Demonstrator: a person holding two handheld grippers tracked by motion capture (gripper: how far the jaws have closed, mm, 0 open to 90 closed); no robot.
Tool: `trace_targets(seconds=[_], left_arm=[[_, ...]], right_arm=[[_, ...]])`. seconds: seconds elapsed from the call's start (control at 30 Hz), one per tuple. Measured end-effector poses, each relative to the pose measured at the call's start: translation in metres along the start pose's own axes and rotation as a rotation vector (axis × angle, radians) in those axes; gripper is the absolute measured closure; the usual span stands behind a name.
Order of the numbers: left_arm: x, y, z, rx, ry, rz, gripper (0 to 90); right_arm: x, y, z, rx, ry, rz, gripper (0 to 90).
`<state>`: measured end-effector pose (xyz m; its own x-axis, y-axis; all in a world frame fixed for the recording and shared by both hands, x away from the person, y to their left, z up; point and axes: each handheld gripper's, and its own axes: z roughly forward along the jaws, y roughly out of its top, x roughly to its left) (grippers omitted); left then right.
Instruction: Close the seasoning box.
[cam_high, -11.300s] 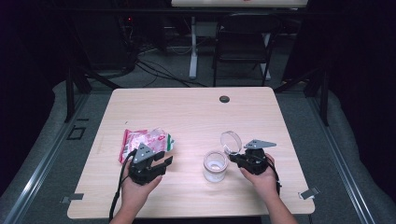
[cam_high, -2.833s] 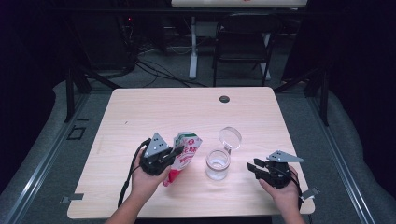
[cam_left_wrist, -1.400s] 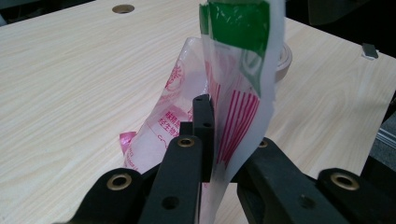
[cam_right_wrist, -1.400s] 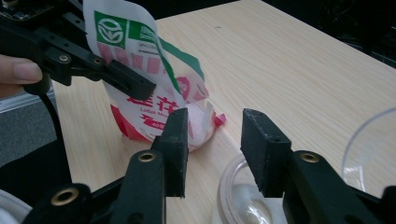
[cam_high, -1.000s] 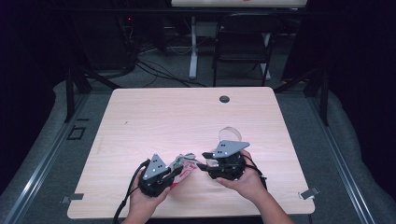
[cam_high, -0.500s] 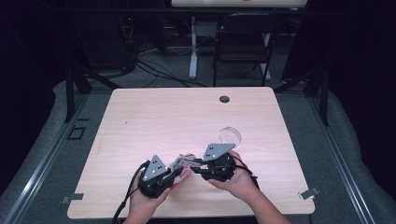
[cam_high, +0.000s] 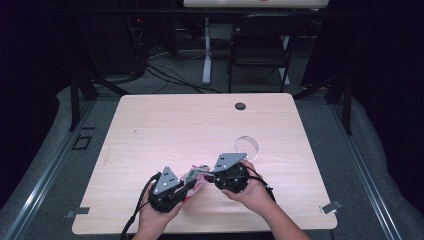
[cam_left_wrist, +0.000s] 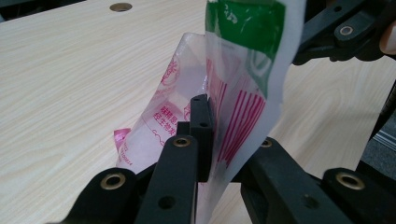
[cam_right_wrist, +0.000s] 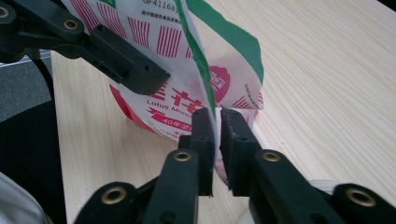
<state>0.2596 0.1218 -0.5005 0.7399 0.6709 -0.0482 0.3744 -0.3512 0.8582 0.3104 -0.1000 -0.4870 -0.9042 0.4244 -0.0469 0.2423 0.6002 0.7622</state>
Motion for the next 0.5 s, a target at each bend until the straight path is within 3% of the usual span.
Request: trace_targets(seconds=[0.5], left_arm=[[0.0007, -0.0053, -0.0069, -0.016, 0.006, -0.004, 77.5]], right_arm=[[0.0014, 0.0022, -0.0013, 0.001, 0.031, 0.006, 90.0]])
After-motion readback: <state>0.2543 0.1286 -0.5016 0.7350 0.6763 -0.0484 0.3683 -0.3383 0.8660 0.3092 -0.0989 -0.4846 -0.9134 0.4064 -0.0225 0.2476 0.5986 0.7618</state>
